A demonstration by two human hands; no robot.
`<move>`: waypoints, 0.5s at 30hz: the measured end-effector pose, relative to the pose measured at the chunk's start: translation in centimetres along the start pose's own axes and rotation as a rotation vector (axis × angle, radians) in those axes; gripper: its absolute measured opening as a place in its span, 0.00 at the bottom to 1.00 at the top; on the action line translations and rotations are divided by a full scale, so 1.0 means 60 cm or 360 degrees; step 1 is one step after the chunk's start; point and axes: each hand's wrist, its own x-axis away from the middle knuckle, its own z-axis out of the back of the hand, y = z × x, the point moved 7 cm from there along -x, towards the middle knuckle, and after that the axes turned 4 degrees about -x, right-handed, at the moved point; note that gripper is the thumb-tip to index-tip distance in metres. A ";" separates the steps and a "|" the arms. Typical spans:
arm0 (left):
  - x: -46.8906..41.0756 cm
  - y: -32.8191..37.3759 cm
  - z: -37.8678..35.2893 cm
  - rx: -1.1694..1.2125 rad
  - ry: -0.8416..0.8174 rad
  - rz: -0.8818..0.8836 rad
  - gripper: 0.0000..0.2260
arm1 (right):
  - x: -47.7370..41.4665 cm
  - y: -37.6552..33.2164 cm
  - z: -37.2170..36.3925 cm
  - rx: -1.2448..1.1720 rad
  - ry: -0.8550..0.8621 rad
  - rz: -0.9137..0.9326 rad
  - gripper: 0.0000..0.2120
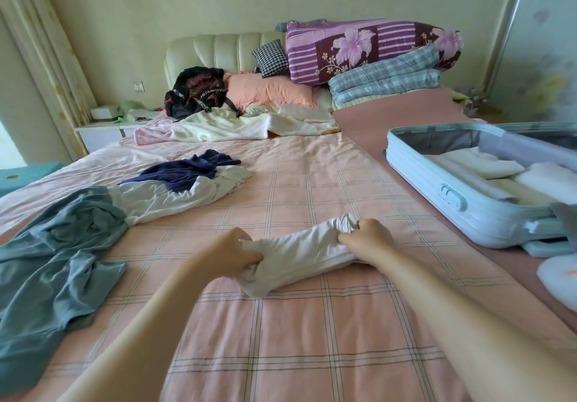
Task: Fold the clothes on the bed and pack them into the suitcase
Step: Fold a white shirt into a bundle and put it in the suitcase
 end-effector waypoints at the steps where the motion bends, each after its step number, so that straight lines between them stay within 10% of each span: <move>1: 0.000 0.002 0.000 -0.0196 0.0009 -0.0002 0.21 | 0.001 0.006 -0.006 0.0093 0.0004 -0.0001 0.08; 8: 0.014 0.166 -0.037 -0.0614 0.0409 -0.0822 0.18 | 0.007 -0.012 -0.013 0.0338 0.0119 0.0136 0.23; 15: -0.002 0.177 -0.164 -0.1021 0.0320 -0.0816 0.21 | 0.011 -0.014 -0.015 -0.0184 0.0151 0.0250 0.05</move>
